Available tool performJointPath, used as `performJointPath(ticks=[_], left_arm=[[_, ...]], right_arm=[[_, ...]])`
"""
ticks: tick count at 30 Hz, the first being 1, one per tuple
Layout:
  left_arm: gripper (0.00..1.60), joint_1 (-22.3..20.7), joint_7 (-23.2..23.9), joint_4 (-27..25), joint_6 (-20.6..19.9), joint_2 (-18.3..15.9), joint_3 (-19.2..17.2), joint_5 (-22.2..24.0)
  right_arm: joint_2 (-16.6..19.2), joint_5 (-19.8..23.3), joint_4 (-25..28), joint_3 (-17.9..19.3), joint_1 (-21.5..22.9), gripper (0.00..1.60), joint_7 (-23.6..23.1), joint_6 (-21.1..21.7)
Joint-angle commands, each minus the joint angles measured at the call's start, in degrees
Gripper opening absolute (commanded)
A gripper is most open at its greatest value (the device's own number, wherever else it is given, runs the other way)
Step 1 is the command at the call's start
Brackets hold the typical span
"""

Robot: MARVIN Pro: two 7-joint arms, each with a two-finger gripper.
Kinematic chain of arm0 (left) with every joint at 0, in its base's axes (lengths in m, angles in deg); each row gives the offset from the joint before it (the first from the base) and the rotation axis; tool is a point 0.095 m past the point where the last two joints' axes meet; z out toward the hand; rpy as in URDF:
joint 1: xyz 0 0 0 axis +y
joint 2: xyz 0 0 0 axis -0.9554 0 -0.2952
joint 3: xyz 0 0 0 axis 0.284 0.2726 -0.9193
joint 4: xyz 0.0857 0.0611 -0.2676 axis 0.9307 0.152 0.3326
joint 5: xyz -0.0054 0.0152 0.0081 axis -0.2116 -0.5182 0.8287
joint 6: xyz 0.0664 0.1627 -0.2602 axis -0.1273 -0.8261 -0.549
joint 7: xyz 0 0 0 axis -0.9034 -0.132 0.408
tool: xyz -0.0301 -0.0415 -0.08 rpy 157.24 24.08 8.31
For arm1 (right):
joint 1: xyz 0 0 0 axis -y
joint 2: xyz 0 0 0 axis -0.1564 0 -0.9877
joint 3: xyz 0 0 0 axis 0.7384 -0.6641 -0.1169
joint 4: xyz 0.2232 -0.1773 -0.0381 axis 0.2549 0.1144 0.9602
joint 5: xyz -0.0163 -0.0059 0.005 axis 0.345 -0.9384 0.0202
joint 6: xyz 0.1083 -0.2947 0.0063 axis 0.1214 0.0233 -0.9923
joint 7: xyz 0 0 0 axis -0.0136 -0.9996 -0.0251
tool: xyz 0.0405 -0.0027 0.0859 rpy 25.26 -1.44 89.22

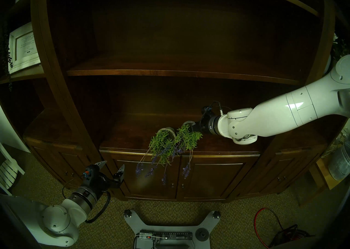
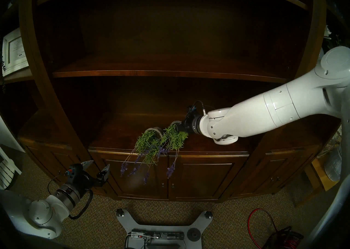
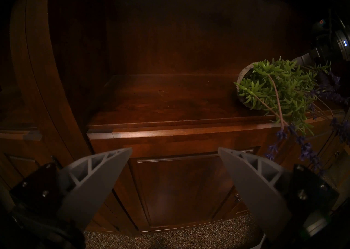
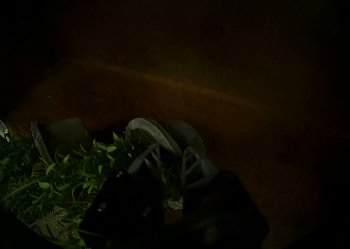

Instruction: Place the fake decorative plant upright

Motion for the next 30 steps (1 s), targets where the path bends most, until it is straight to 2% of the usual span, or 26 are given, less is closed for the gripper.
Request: performJointPath(ticks=[1,13,30], left_arm=[[1.60,-0.5,-0.1,-0.5,0.4,0.0,-0.6,-0.1],[1.60,-0.5,0.0,-0.5,0.4,0.0,-0.6,-0.1],[1.60,-0.5,-0.1,-0.5,0.4,0.0,-0.6,-0.1]], right_arm=[[2.2,1.6,0.4,0.5,2.2,0.00,-0.4,1.0],[4.5,5.6,-0.5,0.9,2.2,0.00,-1.3,2.0],[4.6,7.2,-1.7,0.3,2.3,0.00,-1.2,2.9]])
